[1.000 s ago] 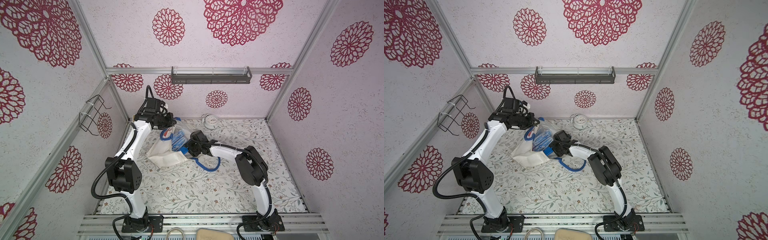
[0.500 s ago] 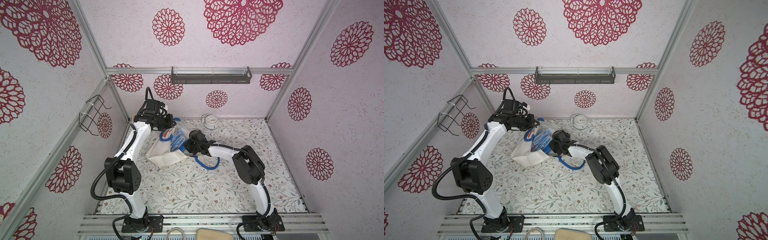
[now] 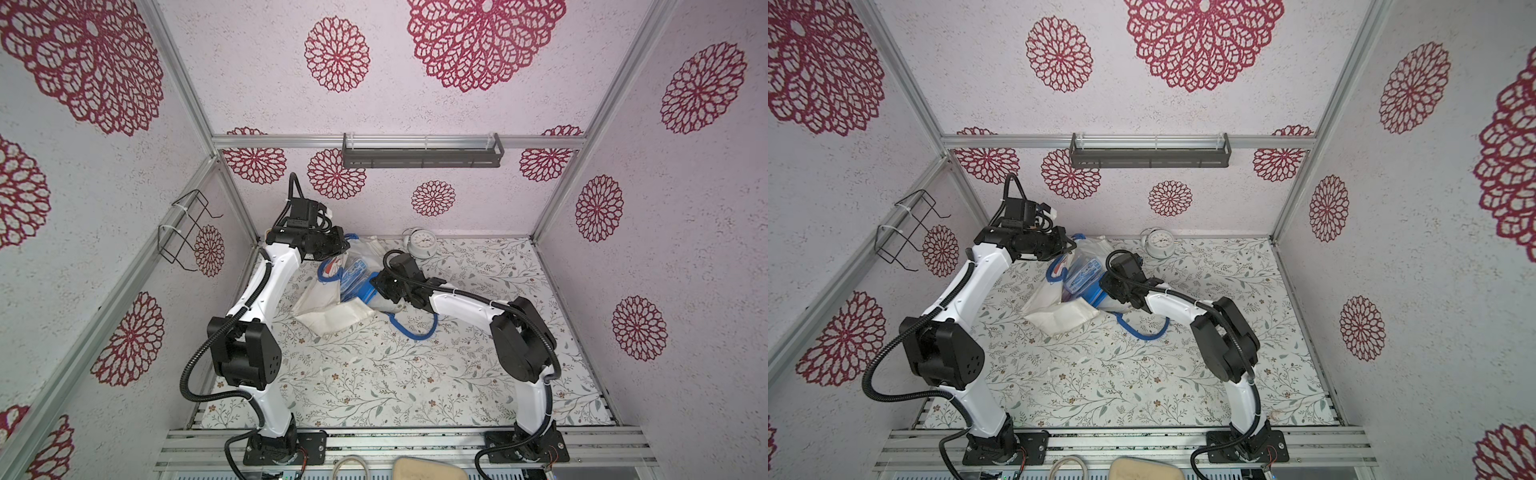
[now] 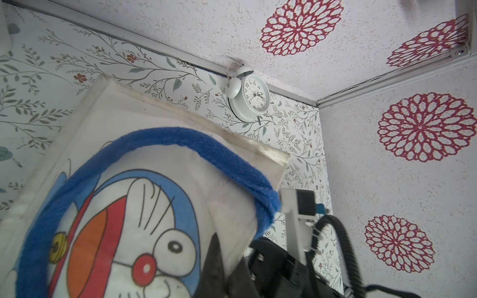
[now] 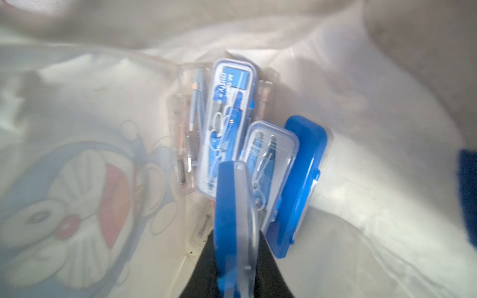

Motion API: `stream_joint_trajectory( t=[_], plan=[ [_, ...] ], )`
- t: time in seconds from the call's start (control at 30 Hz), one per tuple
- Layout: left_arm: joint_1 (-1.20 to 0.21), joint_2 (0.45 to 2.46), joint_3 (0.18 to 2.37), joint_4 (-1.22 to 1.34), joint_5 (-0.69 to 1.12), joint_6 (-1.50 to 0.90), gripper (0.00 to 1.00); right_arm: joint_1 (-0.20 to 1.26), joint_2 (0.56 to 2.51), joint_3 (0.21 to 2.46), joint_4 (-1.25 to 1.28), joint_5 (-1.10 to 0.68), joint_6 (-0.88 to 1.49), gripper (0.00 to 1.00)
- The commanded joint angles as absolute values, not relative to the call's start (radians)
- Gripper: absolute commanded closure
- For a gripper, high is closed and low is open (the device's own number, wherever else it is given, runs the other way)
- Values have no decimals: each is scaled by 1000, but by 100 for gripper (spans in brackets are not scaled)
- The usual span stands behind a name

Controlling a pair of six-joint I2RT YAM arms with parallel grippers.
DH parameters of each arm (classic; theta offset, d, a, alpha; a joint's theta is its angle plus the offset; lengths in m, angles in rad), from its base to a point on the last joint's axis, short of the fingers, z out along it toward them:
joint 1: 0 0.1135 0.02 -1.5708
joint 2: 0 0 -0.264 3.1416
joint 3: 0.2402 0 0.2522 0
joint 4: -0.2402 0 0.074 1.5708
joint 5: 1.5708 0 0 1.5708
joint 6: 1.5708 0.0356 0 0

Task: Take out the compass set from the canvas bag
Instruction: Pick up the compass set from the canvas bag, then place the compass set at the center of the board.

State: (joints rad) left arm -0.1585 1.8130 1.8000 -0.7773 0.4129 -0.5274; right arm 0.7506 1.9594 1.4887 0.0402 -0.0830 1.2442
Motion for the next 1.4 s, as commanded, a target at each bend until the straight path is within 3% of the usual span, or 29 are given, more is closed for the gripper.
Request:
stream_joint_trajectory(
  t=[0.0, 0.5, 0.83, 1.1, 1.37],
  plan=[
    [-156, 1776, 1817, -747, 426, -536, 100, 746, 1852, 1479, 48, -51, 1173, 87],
    [-156, 1797, 1836, -770, 409, -540, 100, 629, 1606, 1435, -109, -46, 972, 87],
    [-149, 1802, 1862, -771, 403, -532, 100, 281, 1452, 1277, -147, -195, 887, 87],
    [-147, 1809, 1878, -782, 415, -522, 100, 65, 1676, 1297, -100, -347, 815, 86],
    [-147, 1819, 1879, -794, 439, -508, 100, 40, 1989, 1488, -87, -414, 803, 85]
  ],
)
